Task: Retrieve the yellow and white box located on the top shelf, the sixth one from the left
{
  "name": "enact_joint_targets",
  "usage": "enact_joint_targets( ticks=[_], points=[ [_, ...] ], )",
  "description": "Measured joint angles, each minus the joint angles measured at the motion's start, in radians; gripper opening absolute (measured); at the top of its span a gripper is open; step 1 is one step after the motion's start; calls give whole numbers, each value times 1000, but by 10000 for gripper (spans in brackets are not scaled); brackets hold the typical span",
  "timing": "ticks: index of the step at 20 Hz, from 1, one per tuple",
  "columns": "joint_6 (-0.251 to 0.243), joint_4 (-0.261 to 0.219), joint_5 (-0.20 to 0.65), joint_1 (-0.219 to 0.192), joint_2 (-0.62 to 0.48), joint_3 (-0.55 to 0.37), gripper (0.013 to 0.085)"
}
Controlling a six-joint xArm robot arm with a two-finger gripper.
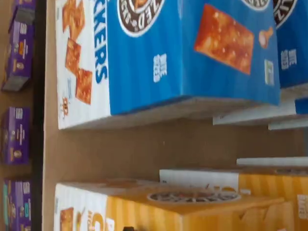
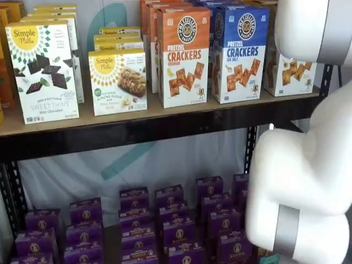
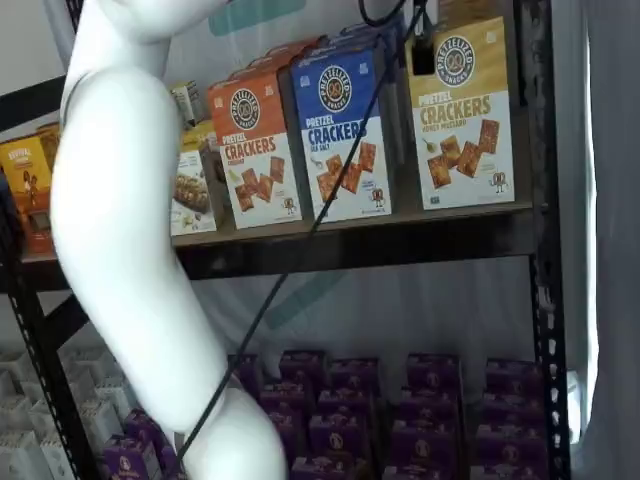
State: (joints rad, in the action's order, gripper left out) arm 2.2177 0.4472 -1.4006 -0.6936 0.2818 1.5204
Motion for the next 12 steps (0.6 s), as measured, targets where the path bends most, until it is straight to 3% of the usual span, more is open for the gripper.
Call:
enact_joint_targets(
  ticks=[12],
  points=[
    [-3,-61,-28,10,-48,60,850]
  ],
)
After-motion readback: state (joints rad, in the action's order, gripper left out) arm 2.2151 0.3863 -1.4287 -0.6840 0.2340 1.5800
